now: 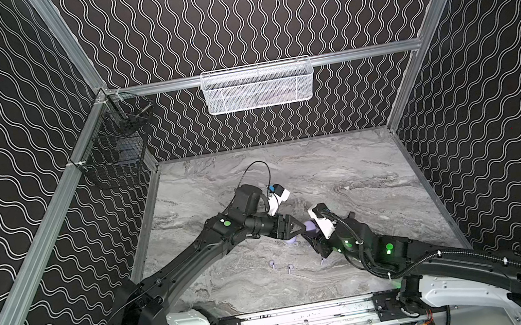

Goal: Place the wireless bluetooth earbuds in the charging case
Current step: 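Lift both held cases and rotate them upright toward each other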

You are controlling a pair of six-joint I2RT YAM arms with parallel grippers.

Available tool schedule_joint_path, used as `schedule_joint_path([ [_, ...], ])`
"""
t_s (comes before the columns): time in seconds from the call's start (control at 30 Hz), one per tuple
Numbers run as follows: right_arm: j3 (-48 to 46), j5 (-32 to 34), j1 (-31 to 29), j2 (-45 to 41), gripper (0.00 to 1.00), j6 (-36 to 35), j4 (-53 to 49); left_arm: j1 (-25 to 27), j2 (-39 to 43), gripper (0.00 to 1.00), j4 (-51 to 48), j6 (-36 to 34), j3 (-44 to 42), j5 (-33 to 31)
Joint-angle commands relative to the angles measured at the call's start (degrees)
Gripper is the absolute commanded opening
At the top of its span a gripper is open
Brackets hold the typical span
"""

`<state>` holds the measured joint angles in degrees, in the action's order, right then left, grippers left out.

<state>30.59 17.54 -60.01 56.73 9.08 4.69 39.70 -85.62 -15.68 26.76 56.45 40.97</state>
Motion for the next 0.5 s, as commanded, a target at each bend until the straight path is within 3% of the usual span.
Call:
schedule_joint_path([
  [0.0, 1.1, -0.3, -1.1, 0.9, 0.43, -1.3, 2.5, -0.2, -0.8, 0.68, -1.2, -1.6, 1.5, 4.6],
  [0.47, 3.9, 2.0, -4.1, 2.6, 0.43, -2.2, 3.1, -0.8, -2.3, 0.63, -6.8, -6.7, 2.1, 5.1],
])
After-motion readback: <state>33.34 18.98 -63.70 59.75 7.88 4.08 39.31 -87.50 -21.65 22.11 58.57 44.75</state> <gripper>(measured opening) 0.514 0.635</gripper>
